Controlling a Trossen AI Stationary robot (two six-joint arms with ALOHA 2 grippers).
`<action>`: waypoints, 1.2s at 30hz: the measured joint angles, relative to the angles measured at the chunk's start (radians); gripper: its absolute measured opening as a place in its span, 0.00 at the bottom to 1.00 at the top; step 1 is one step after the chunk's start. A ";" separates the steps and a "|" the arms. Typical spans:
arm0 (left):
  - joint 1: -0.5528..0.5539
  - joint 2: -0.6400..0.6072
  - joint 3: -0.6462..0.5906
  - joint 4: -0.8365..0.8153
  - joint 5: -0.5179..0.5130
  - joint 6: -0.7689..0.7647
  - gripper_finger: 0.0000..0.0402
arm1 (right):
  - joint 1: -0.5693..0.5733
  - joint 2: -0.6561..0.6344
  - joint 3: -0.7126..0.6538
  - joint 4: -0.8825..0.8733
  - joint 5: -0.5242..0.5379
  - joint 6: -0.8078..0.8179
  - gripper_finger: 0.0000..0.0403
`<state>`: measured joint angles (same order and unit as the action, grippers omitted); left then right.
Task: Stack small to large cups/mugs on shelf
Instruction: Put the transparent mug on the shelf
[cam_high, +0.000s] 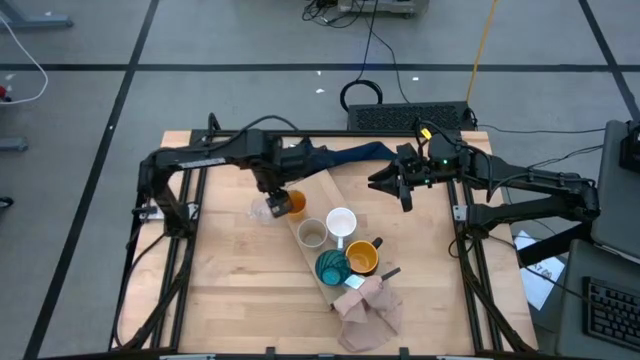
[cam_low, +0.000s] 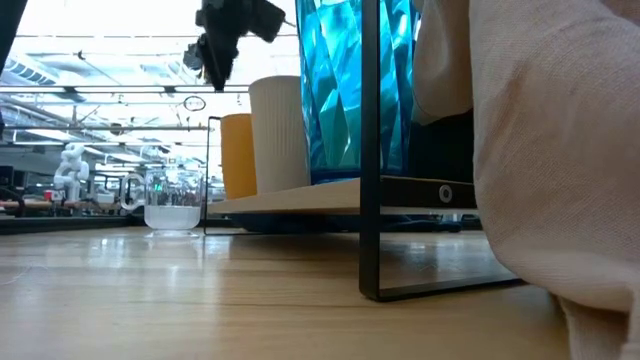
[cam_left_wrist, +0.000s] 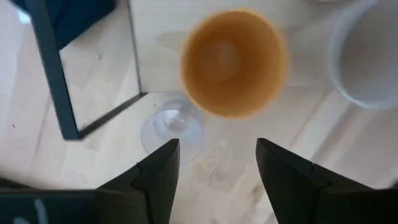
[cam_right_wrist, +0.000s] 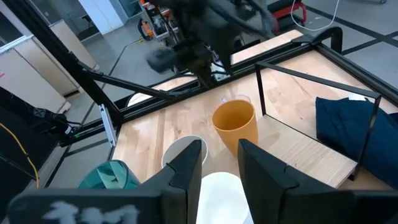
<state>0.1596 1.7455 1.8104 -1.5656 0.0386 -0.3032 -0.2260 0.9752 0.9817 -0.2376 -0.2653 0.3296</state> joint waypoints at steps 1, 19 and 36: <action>-0.010 -0.012 0.001 -0.002 0.004 0.006 0.53 | 0.000 0.000 0.000 -0.001 0.000 0.002 0.24; -0.163 -0.189 -0.361 0.056 -0.002 0.002 0.53 | 0.000 0.001 0.000 0.001 0.000 0.036 0.24; -0.126 -0.193 -0.562 0.308 -0.026 0.266 0.53 | 0.088 0.000 0.000 0.002 0.002 0.133 0.24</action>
<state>0.0336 1.5520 1.2484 -1.2575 0.0127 -0.0369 -0.1376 0.9756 0.9817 -0.2361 -0.2628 0.4626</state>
